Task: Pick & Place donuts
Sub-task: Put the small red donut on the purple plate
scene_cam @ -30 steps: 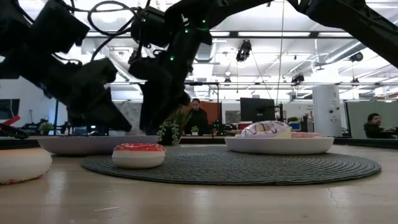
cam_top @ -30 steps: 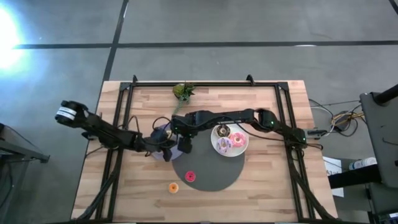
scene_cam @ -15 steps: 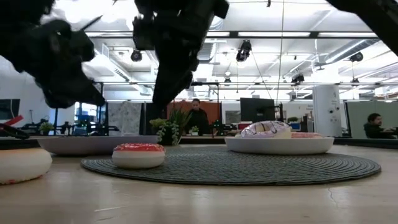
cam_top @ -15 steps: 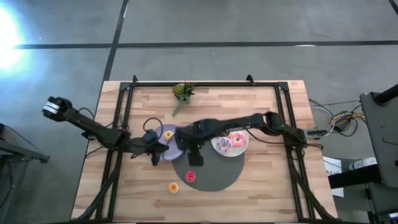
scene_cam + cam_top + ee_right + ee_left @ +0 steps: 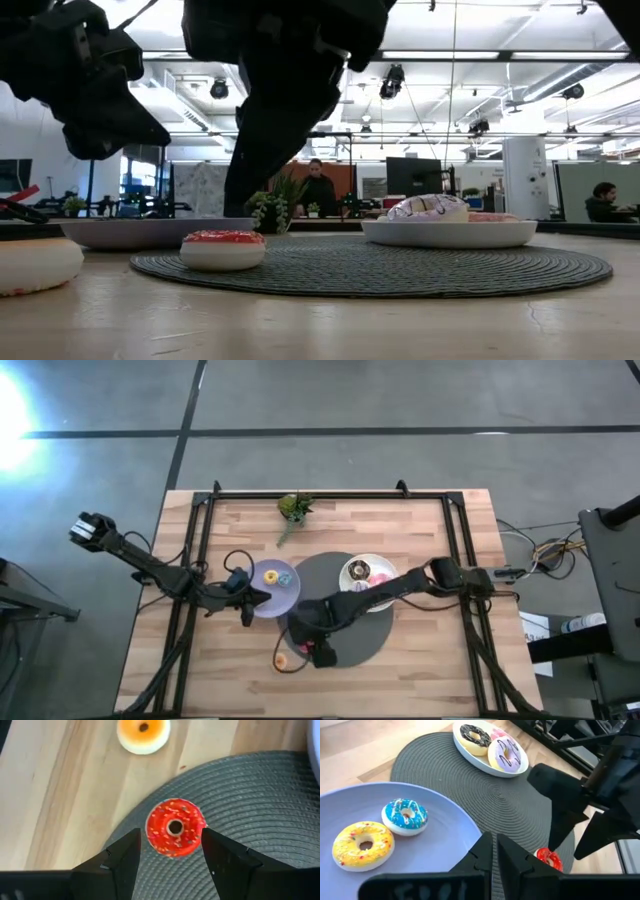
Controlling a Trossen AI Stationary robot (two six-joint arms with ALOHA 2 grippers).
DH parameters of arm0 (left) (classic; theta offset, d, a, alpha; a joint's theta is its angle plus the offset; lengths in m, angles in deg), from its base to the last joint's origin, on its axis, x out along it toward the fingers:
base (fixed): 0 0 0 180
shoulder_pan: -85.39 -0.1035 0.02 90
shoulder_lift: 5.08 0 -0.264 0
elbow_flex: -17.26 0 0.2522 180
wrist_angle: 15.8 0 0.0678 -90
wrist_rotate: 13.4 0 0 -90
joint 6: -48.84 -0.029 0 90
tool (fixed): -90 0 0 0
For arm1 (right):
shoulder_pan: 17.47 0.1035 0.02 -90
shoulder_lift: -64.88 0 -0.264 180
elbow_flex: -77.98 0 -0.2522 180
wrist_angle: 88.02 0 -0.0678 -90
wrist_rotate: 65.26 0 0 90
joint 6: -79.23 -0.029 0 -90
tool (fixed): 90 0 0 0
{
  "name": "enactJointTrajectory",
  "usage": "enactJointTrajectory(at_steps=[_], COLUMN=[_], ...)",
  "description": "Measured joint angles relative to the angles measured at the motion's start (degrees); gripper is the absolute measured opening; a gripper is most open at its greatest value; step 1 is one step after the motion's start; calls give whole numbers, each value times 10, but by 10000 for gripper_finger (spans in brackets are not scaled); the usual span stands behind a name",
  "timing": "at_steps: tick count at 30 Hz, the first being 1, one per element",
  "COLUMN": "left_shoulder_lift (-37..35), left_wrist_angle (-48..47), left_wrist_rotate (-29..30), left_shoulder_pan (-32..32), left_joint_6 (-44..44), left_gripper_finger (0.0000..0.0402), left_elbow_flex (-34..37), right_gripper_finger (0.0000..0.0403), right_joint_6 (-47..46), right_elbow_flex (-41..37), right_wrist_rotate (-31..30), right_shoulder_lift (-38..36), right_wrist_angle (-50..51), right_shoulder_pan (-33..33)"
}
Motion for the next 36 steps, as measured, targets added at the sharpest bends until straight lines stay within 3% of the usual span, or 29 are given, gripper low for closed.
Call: enactJointTrajectory(at_steps=[12,18,29,36], left_shoulder_lift=[2,2,2,2], left_wrist_angle=[-1,0,0,-3], left_wrist_rotate=[5,5,5,5], left_shoulder_pan=[0,0,0,0], left_joint_6=[-1,-1,-1,-1], left_gripper_finger=[0,0,0,0], left_elbow_flex=[0,0,0,1], right_gripper_finger=[201,197,129,70], right_joint_6=[-28,-31,-15,3], right_elbow_flex=[-47,-56,-66,-66], right_wrist_rotate=[-74,-78,-81,-115], right_shoulder_lift=[0,0,9,9], right_wrist_angle=[-72,-84,-105,-106], right_shoulder_pan=[37,44,47,45])
